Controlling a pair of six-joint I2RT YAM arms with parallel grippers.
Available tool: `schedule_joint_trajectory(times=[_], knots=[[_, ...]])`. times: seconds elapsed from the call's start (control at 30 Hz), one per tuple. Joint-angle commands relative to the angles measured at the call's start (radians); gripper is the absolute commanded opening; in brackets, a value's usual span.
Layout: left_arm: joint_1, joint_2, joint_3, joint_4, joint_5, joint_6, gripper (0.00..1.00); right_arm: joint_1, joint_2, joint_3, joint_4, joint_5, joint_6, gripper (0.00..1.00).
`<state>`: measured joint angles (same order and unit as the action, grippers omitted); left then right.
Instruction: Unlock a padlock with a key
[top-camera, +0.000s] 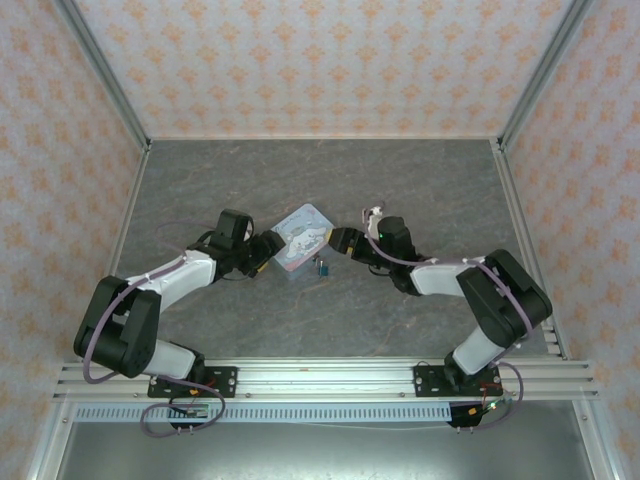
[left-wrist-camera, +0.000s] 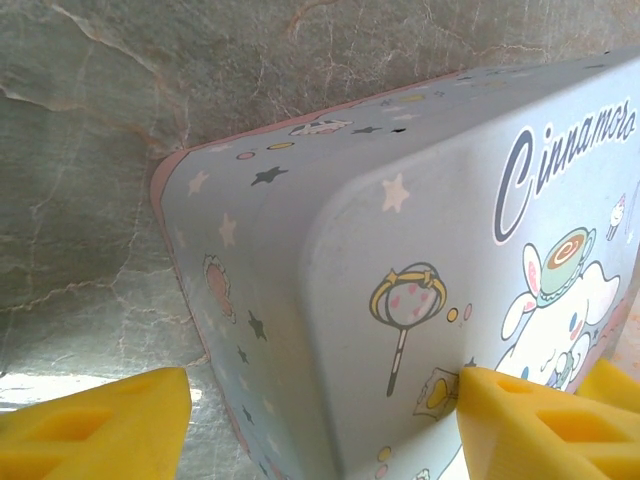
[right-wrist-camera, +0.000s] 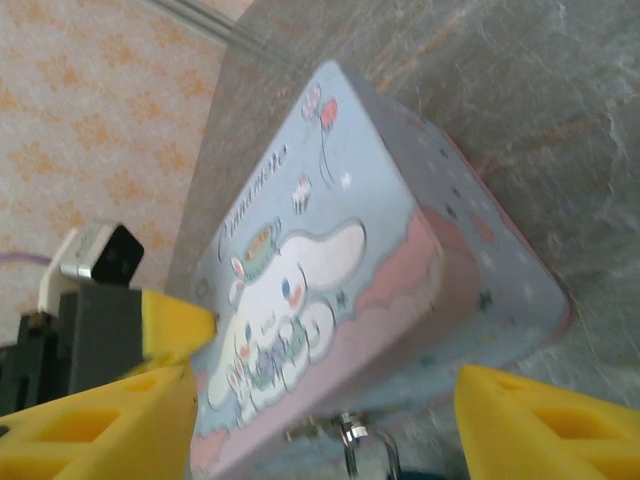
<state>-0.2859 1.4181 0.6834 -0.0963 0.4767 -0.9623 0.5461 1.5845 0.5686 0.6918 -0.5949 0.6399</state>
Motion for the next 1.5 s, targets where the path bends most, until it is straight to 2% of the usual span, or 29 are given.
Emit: schedule_joint_trajectory(times=[0.0,0.17,0.37,0.93,1.23,1.47], knots=[[0.001,0.01,-0.034,-0.109,-0.05,-0.003,0.7,-0.009,-0.054,-0.055,0.063,-0.053,-0.072,0.71],[0.001,0.018,-0.029,-0.109,-0.051,-0.002,0.7,-0.009,0.002,-0.059,0.095,-0.152,-0.065,0.71],[-0.001,0.012,-0.032,-0.106,-0.057,-0.007,0.7,-0.007,0.12,0.002,0.14,-0.225,-0.038,0.64],[-0.004,0.012,-0.022,-0.12,-0.062,-0.003,0.7,0.04,0.329,0.077,0.292,-0.275,0.047,0.44],[-0.005,0.012,-0.016,-0.127,-0.067,-0.004,0.7,0.035,0.313,0.024,0.294,-0.233,0.041,0.49],[-0.006,0.01,-0.012,-0.134,-0.067,-0.003,0.69,0.019,0.32,0.018,0.328,-0.268,0.056,0.49]])
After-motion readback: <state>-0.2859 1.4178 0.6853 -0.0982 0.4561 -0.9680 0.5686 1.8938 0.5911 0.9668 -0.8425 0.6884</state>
